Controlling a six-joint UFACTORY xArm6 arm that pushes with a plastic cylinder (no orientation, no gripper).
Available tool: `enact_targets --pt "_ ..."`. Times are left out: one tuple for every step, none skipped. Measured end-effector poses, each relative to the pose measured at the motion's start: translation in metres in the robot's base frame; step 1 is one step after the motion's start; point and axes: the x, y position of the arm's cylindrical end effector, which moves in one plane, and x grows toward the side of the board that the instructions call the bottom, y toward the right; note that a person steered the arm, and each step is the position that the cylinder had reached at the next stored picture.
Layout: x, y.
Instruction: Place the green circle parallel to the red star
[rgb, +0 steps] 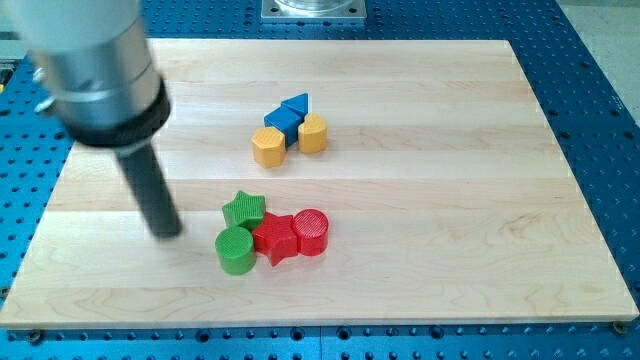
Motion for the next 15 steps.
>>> enact_targets --pt "0.028 0.050" --pt "0.002 0.096" --pt "-0.038 0.164" --pt "-0.087 0.204" --pt "-0.104 0.232" --pt "-0.099 0.196" --pt "-0.118 0.188" --pt "-0.144 0.244" --pt "-0.136 0.296" --pt "-0.139 0.323" --pt "-0.165 0.291" --pt "-0.135 0.353" --pt "-0.099 0.364" --pt "-0.127 0.366" --pt "-0.141 0.299"
